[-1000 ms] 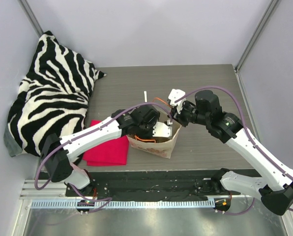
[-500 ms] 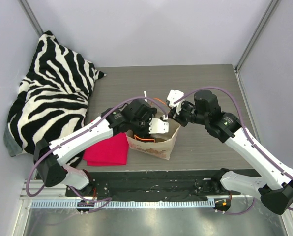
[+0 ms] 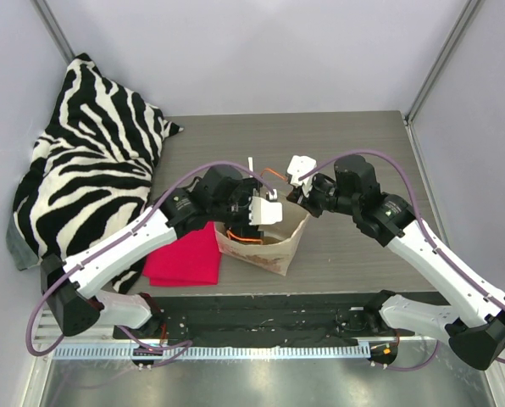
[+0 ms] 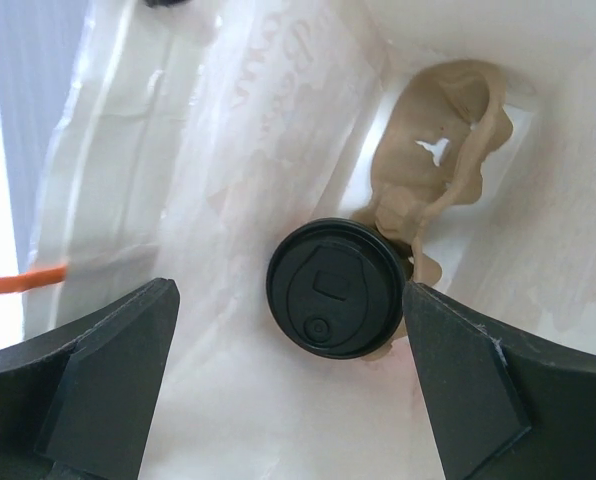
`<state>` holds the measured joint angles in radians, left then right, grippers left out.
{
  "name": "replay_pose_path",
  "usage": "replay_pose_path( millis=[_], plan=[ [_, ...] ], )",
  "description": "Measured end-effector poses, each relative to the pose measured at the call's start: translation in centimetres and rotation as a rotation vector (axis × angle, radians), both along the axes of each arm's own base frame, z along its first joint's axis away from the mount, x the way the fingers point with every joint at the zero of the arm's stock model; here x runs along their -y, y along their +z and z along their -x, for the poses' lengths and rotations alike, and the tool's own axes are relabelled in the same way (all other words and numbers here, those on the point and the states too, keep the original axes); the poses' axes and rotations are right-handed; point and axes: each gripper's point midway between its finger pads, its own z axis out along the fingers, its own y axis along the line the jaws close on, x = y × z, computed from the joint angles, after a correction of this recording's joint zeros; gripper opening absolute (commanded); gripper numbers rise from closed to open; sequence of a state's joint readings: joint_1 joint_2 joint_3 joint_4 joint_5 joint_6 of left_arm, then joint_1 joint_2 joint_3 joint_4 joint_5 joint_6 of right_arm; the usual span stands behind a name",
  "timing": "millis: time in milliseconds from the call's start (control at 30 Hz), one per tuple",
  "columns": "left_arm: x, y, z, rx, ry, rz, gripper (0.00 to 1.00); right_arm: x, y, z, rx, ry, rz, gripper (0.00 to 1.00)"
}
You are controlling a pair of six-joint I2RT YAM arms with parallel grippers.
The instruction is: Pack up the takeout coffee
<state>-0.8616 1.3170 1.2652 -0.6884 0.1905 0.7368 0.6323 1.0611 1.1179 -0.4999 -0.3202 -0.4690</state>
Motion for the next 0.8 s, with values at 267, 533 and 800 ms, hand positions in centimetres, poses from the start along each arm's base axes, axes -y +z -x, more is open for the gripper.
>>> replay_pose_path(
  millis=[267, 533, 800],
  plan=[
    [0.6, 1.0, -0.6, 0.022, 0.017, 0.059, 0.94, 0.1, -0.1, -0.1, -0.002, -0.005, 0.001, 0.01],
    [0.0, 2.0, -0.2, 0.042, 0.011, 0.152, 0.92, 0.2, -0.4, -0.5, -0.011, -0.013, 0.007, 0.01],
    [0.4, 5.4, 0.3, 0.127, -0.012, 0.295, 0.93, 0.1, -0.5, -0.6, -0.010, -0.013, 0.006, 0.01]
  ],
)
